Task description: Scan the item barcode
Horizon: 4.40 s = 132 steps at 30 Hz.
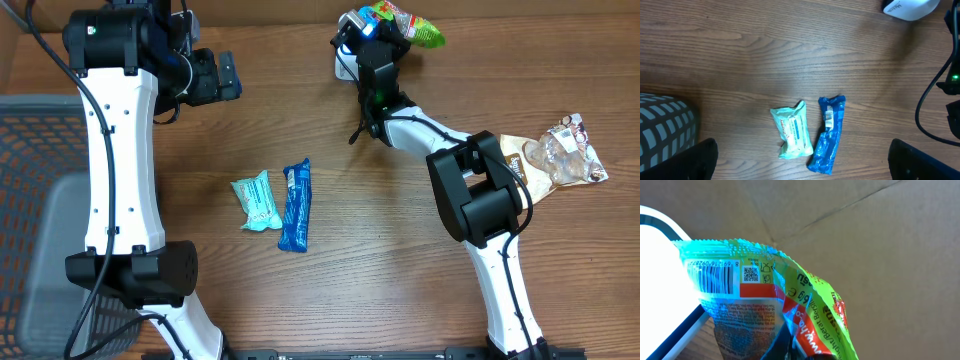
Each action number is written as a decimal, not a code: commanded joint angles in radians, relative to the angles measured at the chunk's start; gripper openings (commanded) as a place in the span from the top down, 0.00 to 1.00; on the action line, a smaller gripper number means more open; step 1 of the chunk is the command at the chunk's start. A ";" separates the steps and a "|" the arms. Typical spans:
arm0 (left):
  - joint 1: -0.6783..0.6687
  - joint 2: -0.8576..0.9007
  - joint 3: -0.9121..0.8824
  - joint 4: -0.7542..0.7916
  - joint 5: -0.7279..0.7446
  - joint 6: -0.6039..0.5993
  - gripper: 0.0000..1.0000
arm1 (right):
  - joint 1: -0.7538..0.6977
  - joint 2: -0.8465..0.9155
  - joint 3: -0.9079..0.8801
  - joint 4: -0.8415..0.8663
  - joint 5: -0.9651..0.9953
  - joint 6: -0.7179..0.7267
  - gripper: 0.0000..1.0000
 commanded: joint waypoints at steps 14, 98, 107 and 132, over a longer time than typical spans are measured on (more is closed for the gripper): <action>-0.004 0.001 0.018 -0.002 -0.006 -0.014 0.01 | 0.038 -0.066 0.026 0.094 0.122 -0.125 0.96; -0.004 0.001 0.018 -0.002 -0.006 -0.014 0.00 | -0.040 -0.562 -0.166 -1.555 -1.036 1.565 0.07; -0.004 0.001 0.018 -0.002 -0.006 -0.014 0.00 | 0.190 -0.433 -0.219 -1.411 -1.036 1.747 0.20; -0.004 0.001 0.018 -0.002 -0.006 -0.014 0.00 | 0.293 -0.305 -0.227 -1.316 -1.025 1.806 0.54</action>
